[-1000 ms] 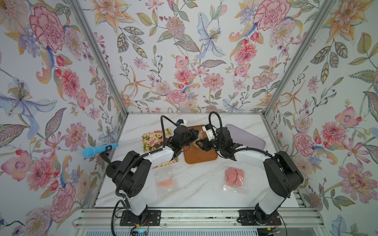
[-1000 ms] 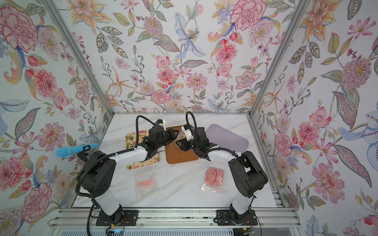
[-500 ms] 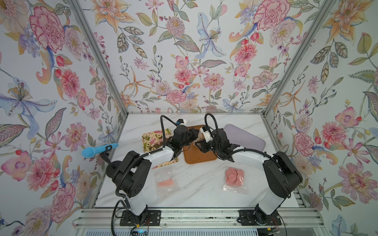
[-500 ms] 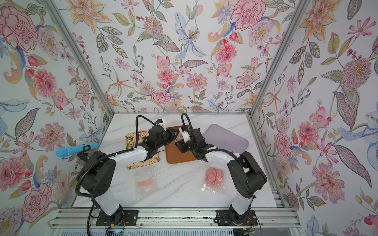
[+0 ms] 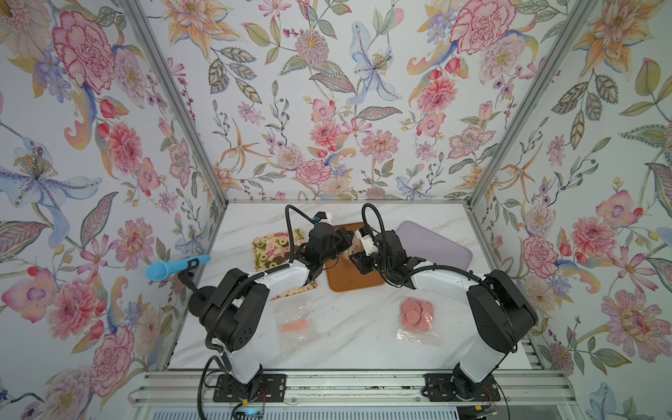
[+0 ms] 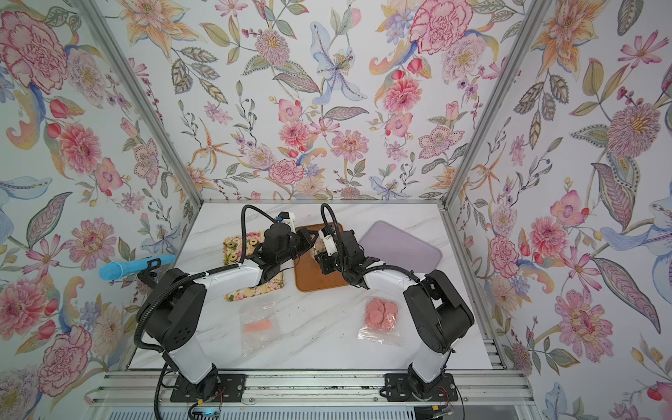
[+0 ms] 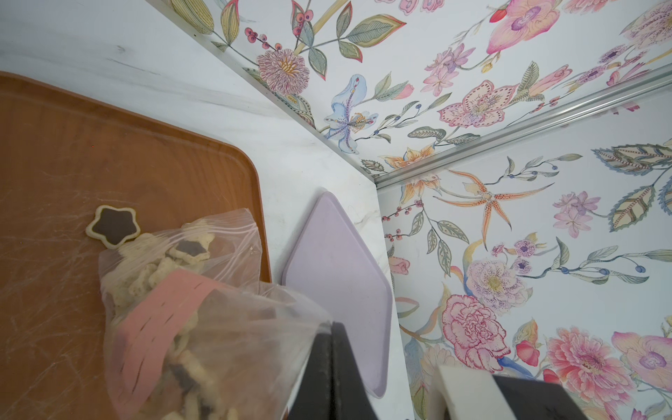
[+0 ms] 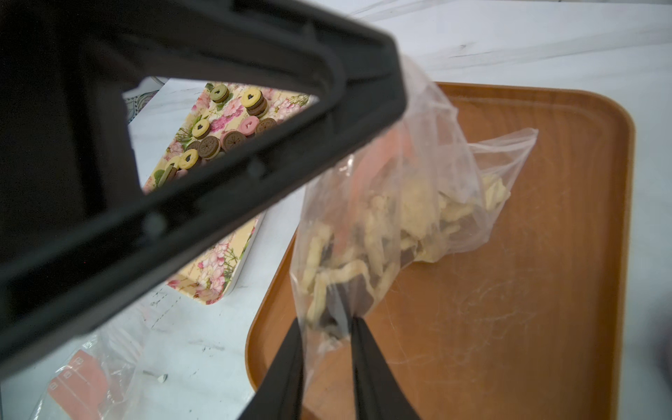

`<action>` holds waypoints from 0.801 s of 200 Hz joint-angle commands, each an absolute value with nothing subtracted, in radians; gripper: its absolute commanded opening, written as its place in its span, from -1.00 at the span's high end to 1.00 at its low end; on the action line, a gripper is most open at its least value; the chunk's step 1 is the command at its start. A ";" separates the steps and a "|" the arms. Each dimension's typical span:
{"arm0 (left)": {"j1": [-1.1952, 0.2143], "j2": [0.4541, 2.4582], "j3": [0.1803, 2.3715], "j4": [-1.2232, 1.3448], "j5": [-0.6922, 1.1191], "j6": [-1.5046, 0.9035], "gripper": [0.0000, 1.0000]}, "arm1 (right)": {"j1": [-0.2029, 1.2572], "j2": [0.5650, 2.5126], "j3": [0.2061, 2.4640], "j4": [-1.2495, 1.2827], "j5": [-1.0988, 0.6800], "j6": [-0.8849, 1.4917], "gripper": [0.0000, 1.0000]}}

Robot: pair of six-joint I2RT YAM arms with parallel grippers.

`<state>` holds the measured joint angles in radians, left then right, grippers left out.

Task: Pour cookies out of the ziploc bag
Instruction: 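Pour the cookies out of the ziploc bag onto the tray.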

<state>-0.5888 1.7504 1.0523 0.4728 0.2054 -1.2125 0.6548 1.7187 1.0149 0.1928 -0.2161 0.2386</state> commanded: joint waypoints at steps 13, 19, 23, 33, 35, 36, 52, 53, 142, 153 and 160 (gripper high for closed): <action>-0.575 1.754 1.085 0.489 0.195 -1.184 1.00 | 0.671 1.720 1.031 0.162 -0.214 0.230 0.59; -0.575 1.755 1.085 0.489 0.195 -1.183 1.00 | 0.672 1.720 1.032 0.156 -0.213 0.230 0.60; -0.575 1.754 1.085 0.488 0.194 -1.182 1.00 | 0.672 1.720 1.034 0.150 -0.215 0.229 0.61; -0.574 1.756 1.086 0.486 0.193 -1.180 1.00 | 0.672 1.718 1.034 0.146 -0.215 0.230 0.64; -0.574 1.756 1.086 0.486 0.193 -1.180 1.00 | 0.672 1.718 1.032 0.145 -0.214 0.230 0.65; -0.574 1.756 1.086 0.486 0.192 -1.180 1.00 | 0.672 1.717 1.031 0.145 -0.213 0.230 0.66; -0.573 1.758 1.086 0.491 0.194 -1.181 1.00 | 0.672 1.712 1.021 0.146 -0.203 0.234 0.74; -0.572 1.758 1.086 0.492 0.194 -1.181 1.00 | 0.672 1.713 1.021 0.146 -0.202 0.234 0.75; -0.563 1.744 1.066 0.499 0.205 -1.174 1.00 | 0.655 1.668 1.029 0.125 -0.187 0.219 1.00; -0.560 1.744 1.070 0.496 0.215 -1.168 1.00 | 0.655 1.656 1.031 0.118 -0.186 0.211 1.00; -0.558 1.746 1.074 0.493 0.221 -1.165 1.00 | 0.655 1.649 1.032 0.114 -0.188 0.208 1.00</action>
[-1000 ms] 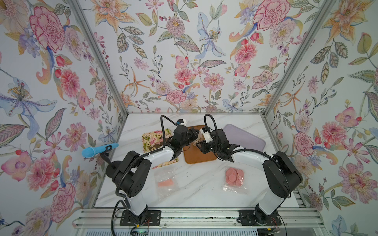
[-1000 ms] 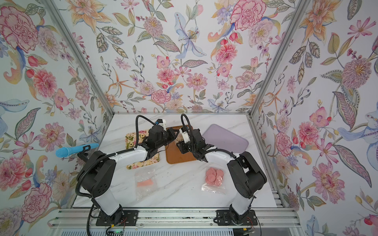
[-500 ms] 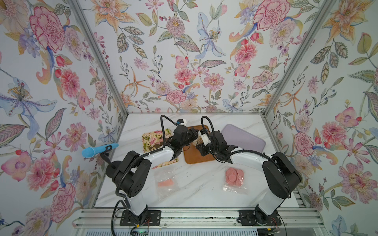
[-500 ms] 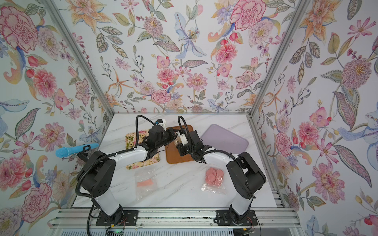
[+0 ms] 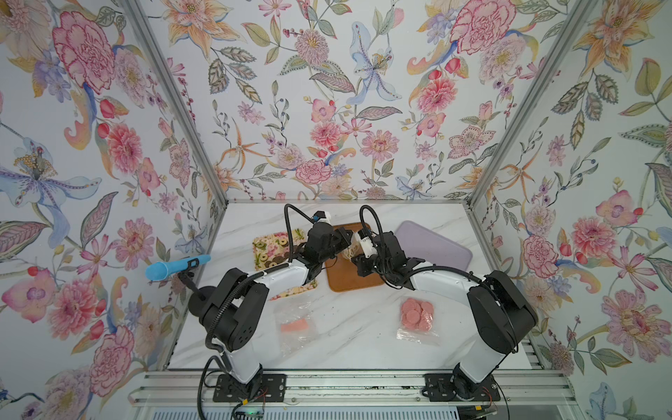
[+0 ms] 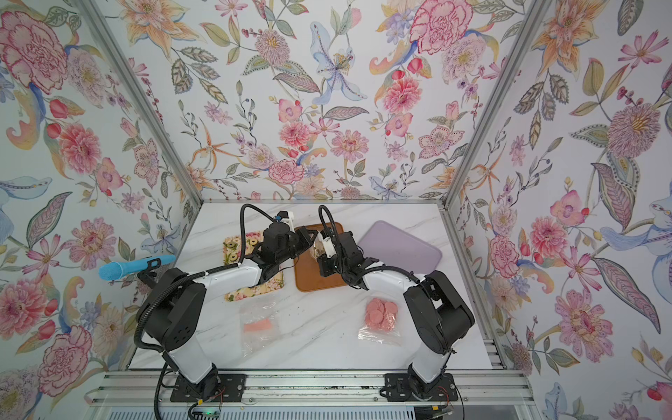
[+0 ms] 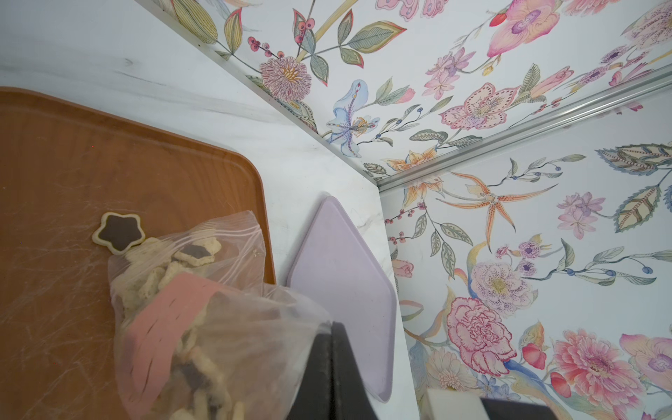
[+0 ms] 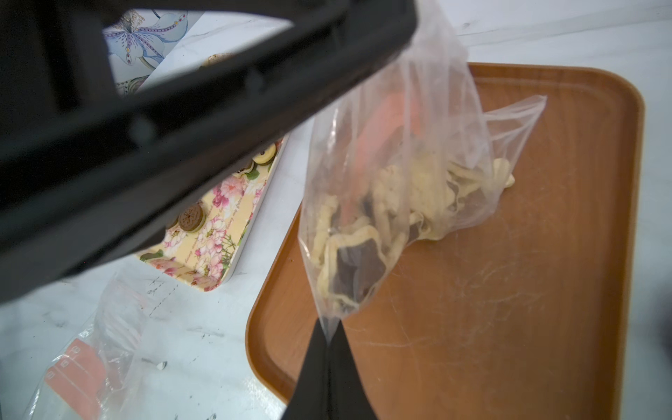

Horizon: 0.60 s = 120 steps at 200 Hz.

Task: Pour cookies out of the ziploc bag
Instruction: 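Pour the cookies out of the ziploc bag onto the tray.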

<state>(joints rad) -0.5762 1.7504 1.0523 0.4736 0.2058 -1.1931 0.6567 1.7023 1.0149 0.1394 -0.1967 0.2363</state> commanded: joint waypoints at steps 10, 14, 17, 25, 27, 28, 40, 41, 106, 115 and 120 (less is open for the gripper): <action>-0.559 1.749 1.078 0.494 0.228 -1.160 1.00 | 0.655 1.638 1.032 0.113 -0.195 0.204 1.00; -0.558 1.749 1.080 0.493 0.231 -1.158 1.00 | 0.655 1.633 1.032 0.114 -0.195 0.203 1.00; -0.558 1.750 1.081 0.494 0.232 -1.157 1.00 | 0.655 1.631 1.031 0.115 -0.195 0.201 1.00; -0.558 1.752 1.084 0.492 0.235 -1.155 1.00 | 0.655 1.621 1.030 0.119 -0.198 0.200 1.00; -0.558 1.752 1.086 0.492 0.235 -1.154 1.00 | 0.655 1.619 1.029 0.120 -0.199 0.200 1.00; -0.558 1.752 1.086 0.492 0.235 -1.154 1.00 | 0.655 1.619 1.029 0.120 -0.199 0.200 1.00; -0.558 1.752 1.090 0.489 0.238 -1.148 1.00 | 0.626 1.607 1.032 0.120 -0.201 0.196 1.00; -0.558 1.752 1.091 0.488 0.238 -1.148 1.00 | 0.626 1.606 1.032 0.120 -0.201 0.195 1.00; -0.559 1.754 1.107 0.476 0.248 -1.131 1.00 | 0.614 1.588 1.043 0.095 -0.212 0.180 1.00; -0.558 1.756 1.112 0.475 0.250 -1.127 1.00 | 0.612 1.588 1.046 0.094 -0.216 0.179 1.00; -0.559 1.756 1.115 0.473 0.251 -1.124 1.00 | 0.612 1.586 1.047 0.094 -0.218 0.179 1.00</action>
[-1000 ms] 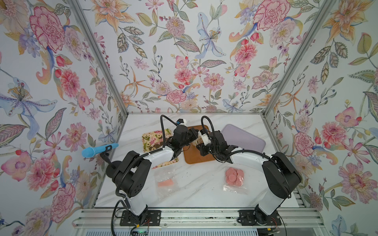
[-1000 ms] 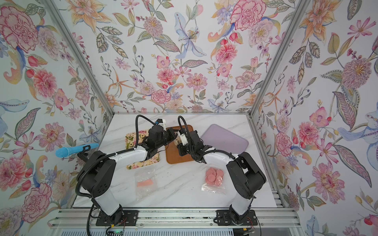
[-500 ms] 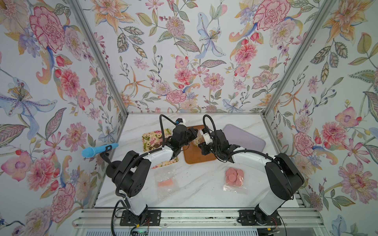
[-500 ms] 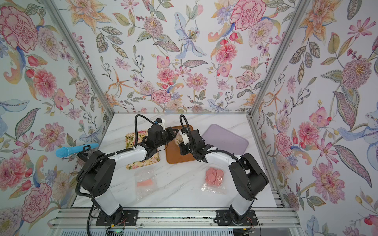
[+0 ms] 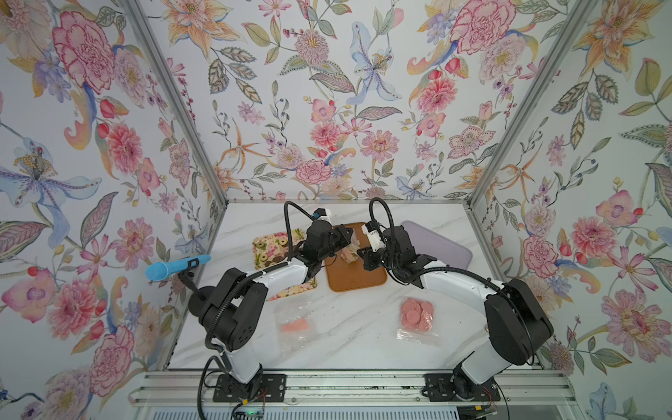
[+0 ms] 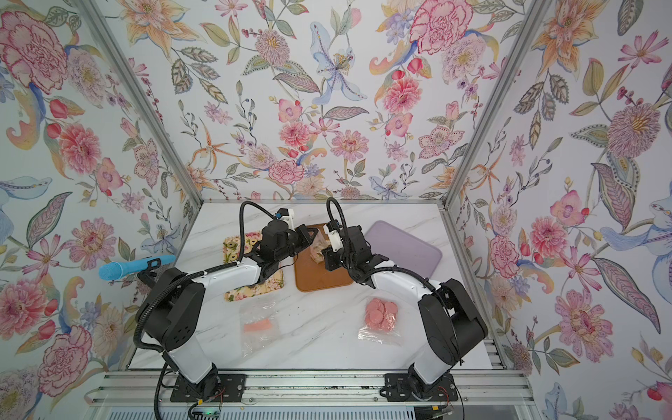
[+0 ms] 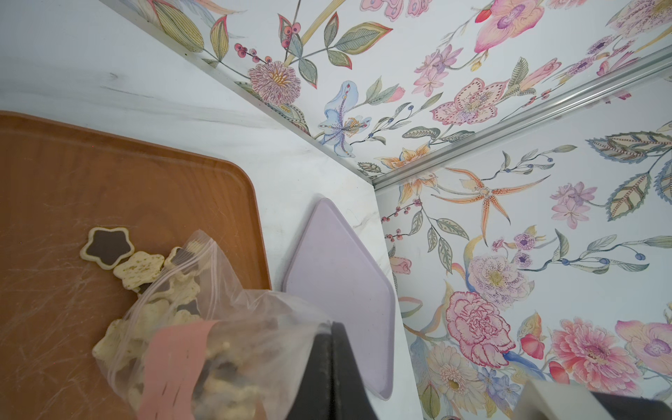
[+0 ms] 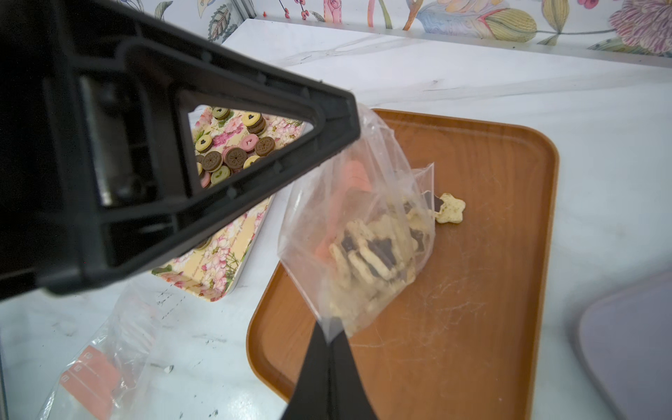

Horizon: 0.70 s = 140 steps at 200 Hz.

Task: Pour cookies out of the ziploc bag
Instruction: 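Pour the cookies out of the ziploc bag onto the tray.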

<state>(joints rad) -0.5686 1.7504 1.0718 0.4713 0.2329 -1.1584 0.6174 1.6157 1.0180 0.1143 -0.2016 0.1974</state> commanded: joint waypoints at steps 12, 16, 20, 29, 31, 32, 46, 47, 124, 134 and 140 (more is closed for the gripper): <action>-0.559 1.759 1.125 0.471 0.257 -1.119 1.00 | 0.612 1.585 1.052 0.090 -0.220 0.175 1.00; -0.559 1.760 1.128 0.471 0.259 -1.118 1.00 | 0.612 1.582 1.055 0.089 -0.220 0.174 1.00; -0.558 1.761 1.130 0.471 0.261 -1.118 1.00 | 0.612 1.581 1.057 0.085 -0.220 0.171 1.00; -0.559 1.763 1.136 0.471 0.264 -1.117 1.00 | 0.612 1.577 1.062 0.079 -0.223 0.168 1.00; -0.558 1.764 1.137 0.471 0.264 -1.117 1.00 | 0.612 1.576 1.063 0.076 -0.224 0.167 1.00; -0.558 1.765 1.138 0.471 0.264 -1.117 1.00 | 0.612 1.576 1.064 0.075 -0.224 0.166 1.00; -0.558 1.770 1.147 0.468 0.273 -1.117 1.00 | 0.612 1.571 1.069 0.067 -0.224 0.164 1.00; -0.558 1.771 1.148 0.467 0.273 -1.117 1.00 | 0.612 1.570 1.069 0.068 -0.224 0.164 1.00; -0.558 1.749 1.130 0.470 0.269 -1.124 1.00 | 0.612 1.541 1.086 0.027 -0.229 0.158 1.00; -0.559 1.748 1.129 0.472 0.270 -1.124 1.00 | 0.614 1.536 1.088 0.022 -0.229 0.158 1.00; -0.558 1.746 1.125 0.475 0.271 -1.127 1.00 | 0.614 1.534 1.089 0.022 -0.231 0.158 1.00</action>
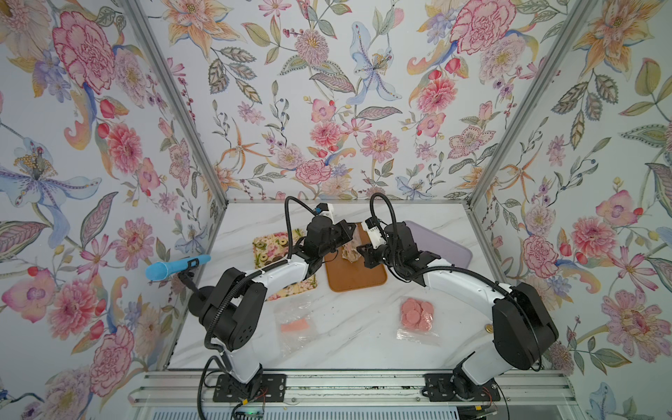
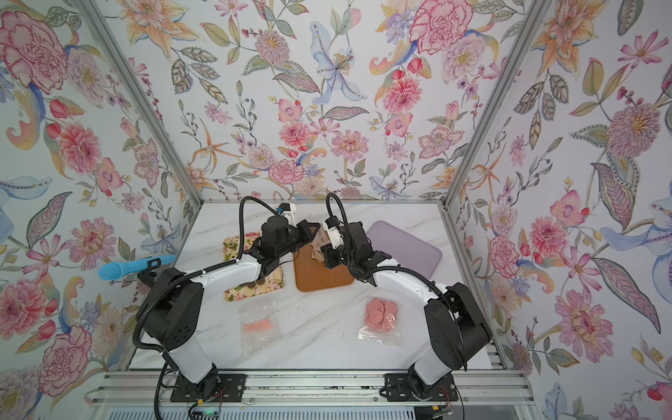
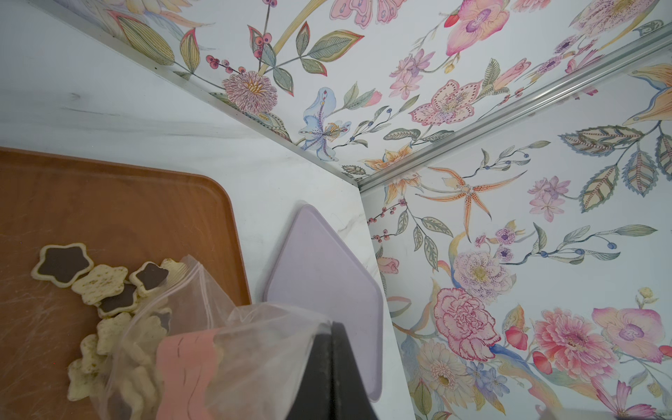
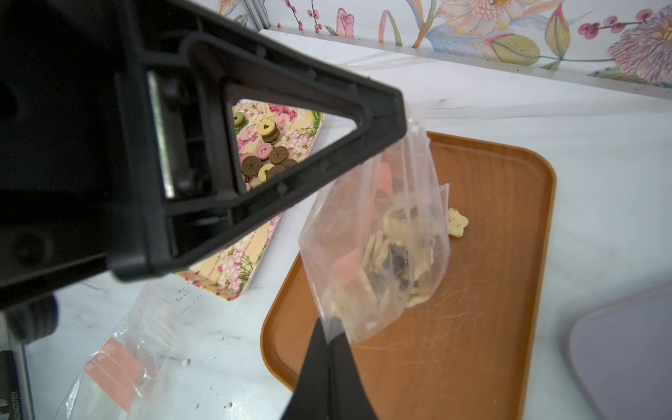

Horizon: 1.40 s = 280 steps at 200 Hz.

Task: Pour cookies out of the ziploc bag
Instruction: 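Pour the cookies out of the ziploc bag onto the tray.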

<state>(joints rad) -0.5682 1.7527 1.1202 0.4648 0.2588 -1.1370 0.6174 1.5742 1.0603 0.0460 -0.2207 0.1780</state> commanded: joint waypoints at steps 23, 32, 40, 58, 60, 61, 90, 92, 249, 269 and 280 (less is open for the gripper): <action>-0.558 1.738 1.117 0.486 0.275 -1.132 1.00 | 0.616 1.526 1.094 0.019 -0.233 0.157 1.00; -0.559 1.734 1.111 0.490 0.273 -1.132 1.00 | 0.617 1.524 1.097 0.014 -0.232 0.155 1.00; -0.558 1.732 1.108 0.494 0.273 -1.134 1.00 | 0.618 1.522 1.102 0.004 -0.233 0.152 1.00; -0.559 1.732 1.106 0.495 0.276 -1.133 1.00 | 0.618 1.516 1.107 -0.007 -0.229 0.149 1.00; -0.560 1.733 1.106 0.496 0.276 -1.134 1.00 | 0.619 1.516 1.108 -0.007 -0.229 0.148 1.00; -0.559 1.733 1.105 0.496 0.276 -1.134 1.00 | 0.618 1.515 1.109 -0.008 -0.229 0.148 1.00; -0.558 1.736 1.110 0.500 0.281 -1.135 1.00 | 0.619 1.511 1.111 -0.012 -0.223 0.146 1.00; -0.558 1.736 1.110 0.499 0.280 -1.135 1.00 | 0.620 1.512 1.111 -0.013 -0.223 0.146 1.00; -0.512 1.726 1.162 0.404 0.257 -1.022 1.00 | 0.567 1.639 1.243 -0.025 -0.135 0.234 1.00; -0.500 1.723 1.162 0.402 0.241 -1.012 1.00 | 0.601 1.660 1.285 -0.049 -0.152 0.235 1.00; -0.500 1.706 1.148 0.408 0.213 -1.003 1.00 | 0.619 1.665 1.294 -0.052 -0.146 0.238 1.00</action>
<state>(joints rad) -0.5152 1.7466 1.1332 0.4217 0.2546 -1.0523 0.5816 1.6474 1.2552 -0.0334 -0.1455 0.2173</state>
